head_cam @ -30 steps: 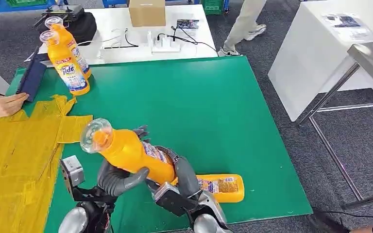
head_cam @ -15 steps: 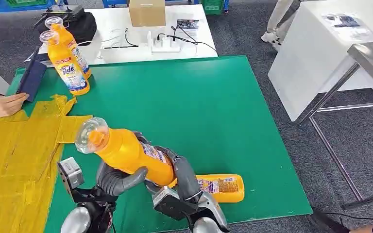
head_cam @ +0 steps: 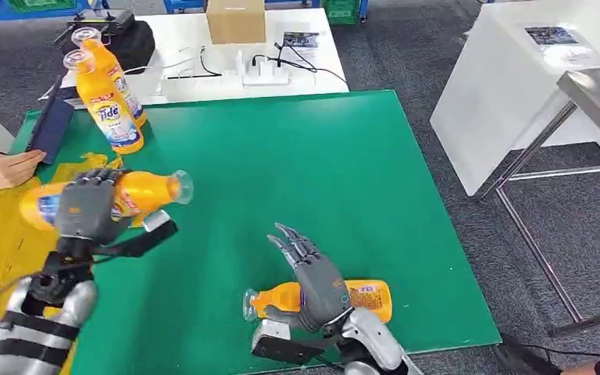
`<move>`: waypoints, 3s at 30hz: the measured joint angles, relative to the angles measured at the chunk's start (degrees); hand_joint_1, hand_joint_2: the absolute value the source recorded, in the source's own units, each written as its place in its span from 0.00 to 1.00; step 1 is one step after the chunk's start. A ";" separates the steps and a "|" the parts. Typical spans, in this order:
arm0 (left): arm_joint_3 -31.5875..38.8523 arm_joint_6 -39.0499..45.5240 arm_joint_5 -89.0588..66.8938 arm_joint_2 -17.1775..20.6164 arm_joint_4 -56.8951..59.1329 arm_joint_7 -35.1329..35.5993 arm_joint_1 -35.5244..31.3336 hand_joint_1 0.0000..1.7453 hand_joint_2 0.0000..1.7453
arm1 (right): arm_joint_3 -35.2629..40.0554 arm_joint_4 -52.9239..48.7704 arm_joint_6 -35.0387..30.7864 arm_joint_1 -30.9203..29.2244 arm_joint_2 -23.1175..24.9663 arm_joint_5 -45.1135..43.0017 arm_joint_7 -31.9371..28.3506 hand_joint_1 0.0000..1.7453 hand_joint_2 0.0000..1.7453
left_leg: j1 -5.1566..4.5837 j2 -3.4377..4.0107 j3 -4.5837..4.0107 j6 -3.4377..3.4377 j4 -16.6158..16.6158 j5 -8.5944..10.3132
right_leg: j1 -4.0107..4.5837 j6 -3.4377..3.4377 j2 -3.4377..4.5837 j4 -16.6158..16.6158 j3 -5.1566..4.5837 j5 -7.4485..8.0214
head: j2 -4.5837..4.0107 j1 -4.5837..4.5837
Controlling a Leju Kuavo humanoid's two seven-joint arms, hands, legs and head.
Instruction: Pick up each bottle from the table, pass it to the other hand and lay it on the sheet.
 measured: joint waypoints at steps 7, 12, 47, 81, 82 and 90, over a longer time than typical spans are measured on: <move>1.34 -2.84 -4.65 4.62 12.68 1.60 -5.89 1.00 1.00 | -1.27 -1.03 3.13 0.85 -5.19 3.59 2.65 0.00 1.00 | -0.04 -0.14 -0.21 0.05 0.02 0.06 | -0.06 -0.12 -0.08 -0.06 -0.13 0.07 | 0.00 0.02; 0.23 -4.30 -6.19 3.81 21.69 1.49 -9.46 1.00 1.00 | -1.86 -0.29 5.66 1.11 -10.16 6.49 5.20 0.00 1.00 | -0.08 -0.13 -0.26 0.07 0.02 0.05 | -0.10 -0.11 -0.07 -0.08 -0.45 0.08 | 0.00 0.02; -3.80 -2.05 17.36 -5.87 17.97 -9.29 -2.49 0.00 1.00 | -4.73 9.90 8.24 -0.96 -11.33 7.87 17.27 1.00 1.00 | -0.09 -0.12 0.03 0.23 0.03 0.12 | -0.12 -0.01 -0.06 -0.14 -0.41 0.16 | 0.00 0.02; -4.23 -28.06 76.73 -13.34 -14.94 -16.39 15.21 0.00 1.00 | -12.82 -5.27 -24.37 2.74 7.29 -5.60 -12.09 1.00 1.00 | -0.08 -0.15 -0.29 0.15 0.02 0.05 | -0.09 0.11 -0.06 -0.12 -0.12 0.05 | 0.00 0.02; -4.69 -28.35 77.46 -13.54 -14.76 -16.35 14.95 0.00 1.00 | -12.12 -4.66 -24.39 2.38 7.58 -5.38 -12.13 1.00 1.00 | -0.08 -0.15 -0.28 0.15 0.02 0.05 | -0.09 0.11 -0.06 -0.12 -0.12 0.04 | 0.00 0.00; -6.01 -28.37 79.00 -13.89 -14.13 -15.98 14.42 0.00 1.00 | -10.04 -2.38 -24.48 1.53 8.08 -4.95 -12.22 1.00 1.00 | -0.07 -0.19 -0.29 0.14 0.02 0.05 | -0.08 0.09 -0.09 -0.11 -0.12 0.02 | 0.00 0.02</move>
